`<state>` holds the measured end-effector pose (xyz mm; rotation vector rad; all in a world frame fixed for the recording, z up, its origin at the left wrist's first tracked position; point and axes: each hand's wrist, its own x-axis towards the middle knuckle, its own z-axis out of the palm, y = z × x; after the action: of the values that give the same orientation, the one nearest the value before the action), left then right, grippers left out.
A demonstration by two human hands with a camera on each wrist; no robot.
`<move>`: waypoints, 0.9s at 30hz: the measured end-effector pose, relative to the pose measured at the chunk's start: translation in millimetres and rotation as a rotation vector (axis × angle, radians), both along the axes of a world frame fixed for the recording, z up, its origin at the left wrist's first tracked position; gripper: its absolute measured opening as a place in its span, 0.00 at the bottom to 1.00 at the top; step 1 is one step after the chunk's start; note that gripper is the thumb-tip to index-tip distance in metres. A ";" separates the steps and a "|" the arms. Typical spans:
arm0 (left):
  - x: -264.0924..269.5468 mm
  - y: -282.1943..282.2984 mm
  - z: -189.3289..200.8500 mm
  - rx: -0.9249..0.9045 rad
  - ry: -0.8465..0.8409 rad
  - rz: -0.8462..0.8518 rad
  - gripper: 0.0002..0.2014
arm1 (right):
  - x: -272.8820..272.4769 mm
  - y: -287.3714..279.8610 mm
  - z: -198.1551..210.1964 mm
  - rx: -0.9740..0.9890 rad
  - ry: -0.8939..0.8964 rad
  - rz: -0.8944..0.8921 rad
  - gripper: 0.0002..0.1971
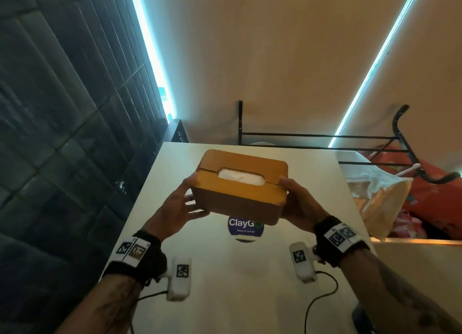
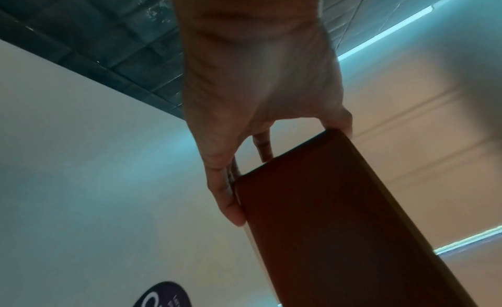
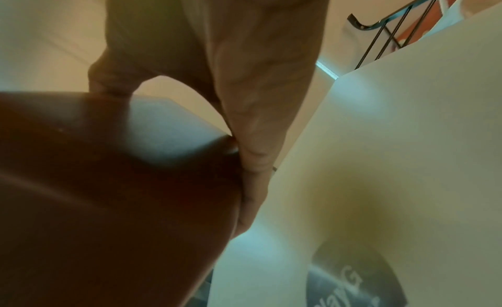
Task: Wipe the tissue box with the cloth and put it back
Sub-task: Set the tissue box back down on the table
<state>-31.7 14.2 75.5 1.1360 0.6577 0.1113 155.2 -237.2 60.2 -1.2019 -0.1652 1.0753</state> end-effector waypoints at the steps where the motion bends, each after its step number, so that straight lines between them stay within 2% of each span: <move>1: 3.2 0.3 -5.6 0.003 0.008 0.003 0.29 | 1.7 3.2 -2.9 -0.009 0.006 -0.010 0.46; 4: 9.8 -1.3 -26.6 -0.030 0.002 0.027 0.21 | 3.6 15.2 -9.5 -0.099 -0.057 -0.114 0.22; 5: 11.2 -2.0 -35.2 -0.041 0.001 0.035 0.20 | 4.9 18.3 -14.6 -0.126 -0.086 -0.149 0.20; 10: 18.6 -3.1 -76.1 -0.071 0.045 0.052 0.21 | 10.5 31.3 -52.2 -0.204 -0.124 -0.253 0.24; 14: 22.1 -0.9 -95.8 -0.012 0.106 -0.035 0.20 | 12.4 34.1 -79.7 -0.252 -0.075 -0.334 0.27; 17: 22.7 0.2 -105.0 0.030 0.135 -0.102 0.21 | 13.3 35.4 -90.7 -0.273 -0.061 -0.384 0.25; 21: 24.8 -1.6 -112.6 0.041 0.156 -0.075 0.17 | 13.8 38.4 -98.0 -0.299 -0.079 -0.417 0.23; 27: 28.2 -6.4 -118.3 0.076 0.164 -0.087 0.17 | 13.6 36.4 -112.1 -0.340 -0.091 -0.452 0.21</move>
<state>-3.5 7.8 -42.8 1.2537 0.7533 -0.0315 168.8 -200.9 -51.8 -1.5048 0.2215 0.6648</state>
